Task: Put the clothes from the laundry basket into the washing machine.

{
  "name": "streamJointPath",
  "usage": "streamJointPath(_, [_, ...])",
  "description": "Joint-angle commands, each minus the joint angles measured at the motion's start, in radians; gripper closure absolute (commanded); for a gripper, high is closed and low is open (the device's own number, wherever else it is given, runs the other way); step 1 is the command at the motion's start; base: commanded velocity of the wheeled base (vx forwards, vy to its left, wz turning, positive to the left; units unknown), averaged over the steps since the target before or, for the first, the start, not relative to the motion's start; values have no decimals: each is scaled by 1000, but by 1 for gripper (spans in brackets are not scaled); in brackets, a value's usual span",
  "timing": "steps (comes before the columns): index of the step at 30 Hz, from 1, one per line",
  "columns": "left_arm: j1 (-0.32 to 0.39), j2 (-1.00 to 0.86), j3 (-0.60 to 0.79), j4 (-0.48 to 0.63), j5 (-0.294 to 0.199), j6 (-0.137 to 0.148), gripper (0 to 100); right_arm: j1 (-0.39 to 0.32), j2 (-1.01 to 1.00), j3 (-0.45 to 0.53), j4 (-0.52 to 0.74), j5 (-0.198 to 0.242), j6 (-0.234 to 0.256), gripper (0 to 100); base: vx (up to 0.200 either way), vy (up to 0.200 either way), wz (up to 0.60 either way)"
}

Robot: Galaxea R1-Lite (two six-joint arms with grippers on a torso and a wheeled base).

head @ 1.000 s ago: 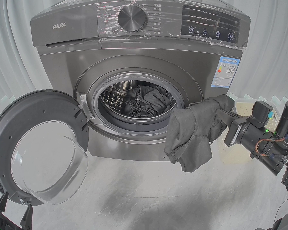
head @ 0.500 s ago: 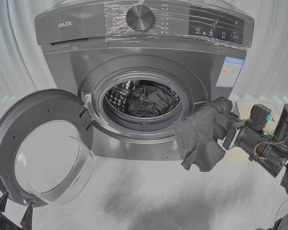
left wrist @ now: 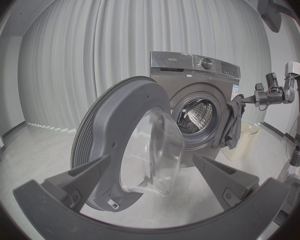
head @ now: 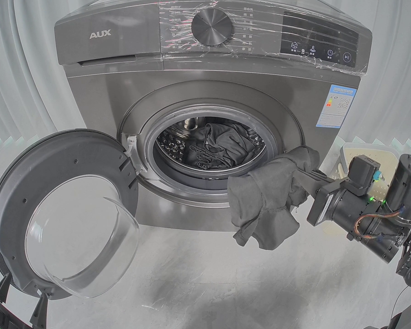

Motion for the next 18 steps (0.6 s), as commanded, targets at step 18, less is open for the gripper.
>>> streamJointPath(18, [-8,29,-277,-47,-73,-38,0,59,133,-6,-71,-2,35,100,0,0,0])
